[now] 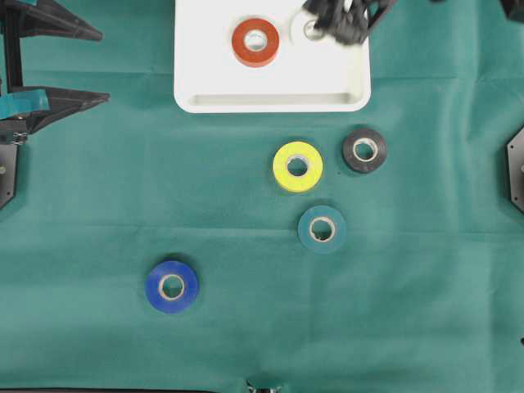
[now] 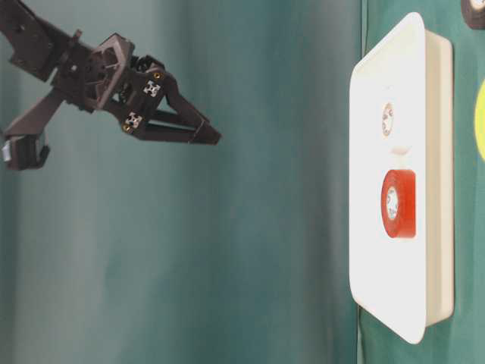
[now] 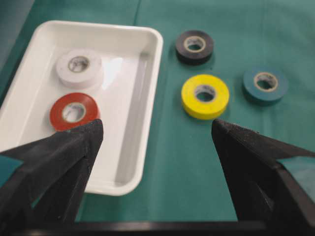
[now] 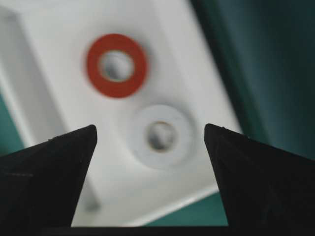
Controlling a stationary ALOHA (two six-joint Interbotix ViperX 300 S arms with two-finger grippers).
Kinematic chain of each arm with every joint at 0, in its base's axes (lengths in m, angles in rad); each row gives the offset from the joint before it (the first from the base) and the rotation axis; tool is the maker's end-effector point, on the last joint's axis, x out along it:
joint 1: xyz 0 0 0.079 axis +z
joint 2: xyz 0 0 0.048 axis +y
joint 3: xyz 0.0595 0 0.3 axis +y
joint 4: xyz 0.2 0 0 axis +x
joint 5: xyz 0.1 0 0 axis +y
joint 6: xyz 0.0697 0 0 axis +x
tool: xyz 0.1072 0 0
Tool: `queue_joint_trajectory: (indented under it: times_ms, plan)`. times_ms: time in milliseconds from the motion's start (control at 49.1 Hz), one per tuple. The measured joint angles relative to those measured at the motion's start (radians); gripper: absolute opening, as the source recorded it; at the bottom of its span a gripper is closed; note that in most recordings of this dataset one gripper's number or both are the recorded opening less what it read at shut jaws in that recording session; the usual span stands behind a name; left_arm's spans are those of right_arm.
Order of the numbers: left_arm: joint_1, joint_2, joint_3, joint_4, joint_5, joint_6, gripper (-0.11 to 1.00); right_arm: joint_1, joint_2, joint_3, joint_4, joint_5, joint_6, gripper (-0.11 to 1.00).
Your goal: Pick up the tape from a random location and place it into the white case.
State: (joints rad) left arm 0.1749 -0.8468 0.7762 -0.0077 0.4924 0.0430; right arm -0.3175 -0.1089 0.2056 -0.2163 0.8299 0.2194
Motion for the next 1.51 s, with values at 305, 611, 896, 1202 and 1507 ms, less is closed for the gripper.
queue_joint_trajectory:
  times_ms: [305,611,896,1202,1507]
  plan:
    - [0.000,0.000,0.000,0.002,0.000,0.000,0.98,0.204,0.002,0.000,0.000,-0.002,0.046,0.86]
    - [0.000,0.000,0.000,0.000,0.000,0.000,0.98,0.244,-0.034,0.011,0.000,-0.015,0.048,0.86]
    - [0.000,0.000,0.000,0.000,0.000,0.000,0.98,0.259,-0.235,0.184,0.000,-0.141,0.048,0.86]
    - [0.000,-0.011,0.000,0.002,0.000,0.000,0.98,0.262,-0.548,0.410,0.000,-0.267,0.051,0.86]
    - [0.000,-0.017,0.000,0.000,0.000,0.000,0.98,0.262,-0.707,0.554,0.002,-0.327,0.051,0.86]
